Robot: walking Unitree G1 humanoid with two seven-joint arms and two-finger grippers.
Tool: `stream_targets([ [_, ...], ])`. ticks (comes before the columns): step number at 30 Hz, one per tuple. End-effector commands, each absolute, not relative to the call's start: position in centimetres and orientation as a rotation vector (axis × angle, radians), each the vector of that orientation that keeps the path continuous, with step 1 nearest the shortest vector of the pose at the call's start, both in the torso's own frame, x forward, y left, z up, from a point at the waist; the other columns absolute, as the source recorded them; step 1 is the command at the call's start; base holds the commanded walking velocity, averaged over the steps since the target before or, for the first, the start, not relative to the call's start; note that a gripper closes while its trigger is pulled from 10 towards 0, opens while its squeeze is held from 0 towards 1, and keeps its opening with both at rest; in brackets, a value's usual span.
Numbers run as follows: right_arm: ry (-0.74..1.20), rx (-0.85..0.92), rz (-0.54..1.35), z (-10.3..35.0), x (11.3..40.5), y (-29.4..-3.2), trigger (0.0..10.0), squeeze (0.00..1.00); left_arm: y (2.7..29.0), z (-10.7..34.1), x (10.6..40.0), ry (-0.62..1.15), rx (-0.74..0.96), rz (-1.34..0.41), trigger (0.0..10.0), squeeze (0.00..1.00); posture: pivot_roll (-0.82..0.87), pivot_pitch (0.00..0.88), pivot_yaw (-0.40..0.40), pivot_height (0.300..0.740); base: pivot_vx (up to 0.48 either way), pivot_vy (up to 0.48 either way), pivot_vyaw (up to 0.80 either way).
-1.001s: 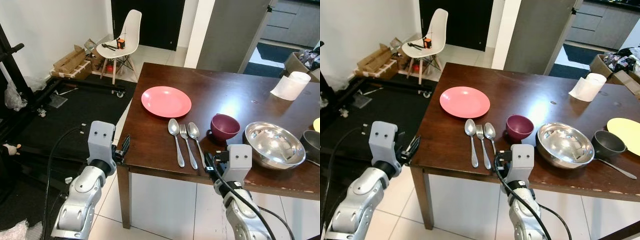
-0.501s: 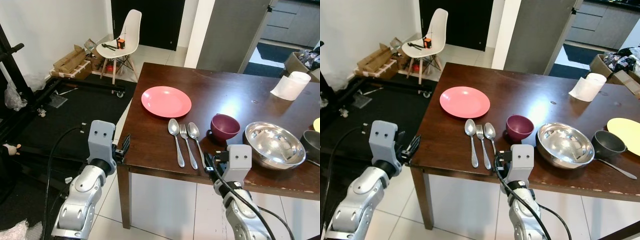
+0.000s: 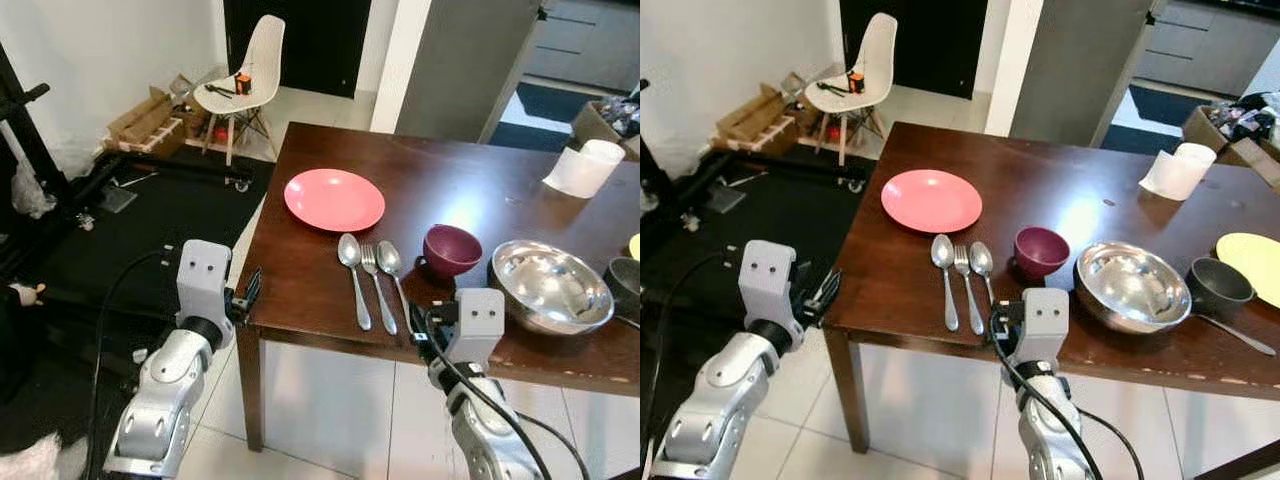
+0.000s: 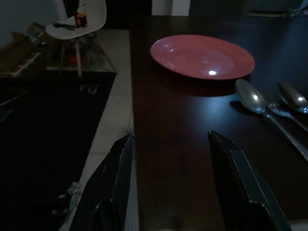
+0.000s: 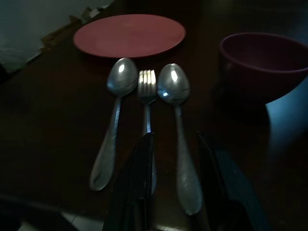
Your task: Setting the table
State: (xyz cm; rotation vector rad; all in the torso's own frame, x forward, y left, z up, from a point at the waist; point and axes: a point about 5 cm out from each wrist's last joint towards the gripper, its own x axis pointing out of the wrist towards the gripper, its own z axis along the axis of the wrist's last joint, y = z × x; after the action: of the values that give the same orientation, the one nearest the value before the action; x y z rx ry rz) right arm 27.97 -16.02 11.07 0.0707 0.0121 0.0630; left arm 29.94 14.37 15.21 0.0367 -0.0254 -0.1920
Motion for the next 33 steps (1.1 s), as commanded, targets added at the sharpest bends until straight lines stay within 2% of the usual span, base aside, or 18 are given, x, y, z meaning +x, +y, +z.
stream_targets([
  [1, 0.021, 0.071, 0.052, 10.7, 27.89, -16.26, 10.0, 0.0, 14.31, 14.94, 29.87, -0.018, 0.042, -0.196, 10.0, 0.0, -0.09, 0.0, -0.007, 0.74, -0.409, 0.0, 0.0],
  [28, 0.021, 0.074, 0.052, 10.65, 27.89, -16.12, 10.0, 0.0, 14.27, 15.0, 29.95, -0.017, 0.041, -0.195, 10.0, 0.0, -0.09, 0.0, -0.003, 0.74, -0.428, 0.0, 0.0],
  [33, 0.02, 0.076, 0.051, 10.68, 27.9, -16.07, 10.0, 0.0, 14.35, 14.98, 29.95, -0.014, 0.042, -0.191, 10.0, 0.0, -0.09, 0.0, -0.002, 0.74, 0.0, 0.0, 0.0],
])
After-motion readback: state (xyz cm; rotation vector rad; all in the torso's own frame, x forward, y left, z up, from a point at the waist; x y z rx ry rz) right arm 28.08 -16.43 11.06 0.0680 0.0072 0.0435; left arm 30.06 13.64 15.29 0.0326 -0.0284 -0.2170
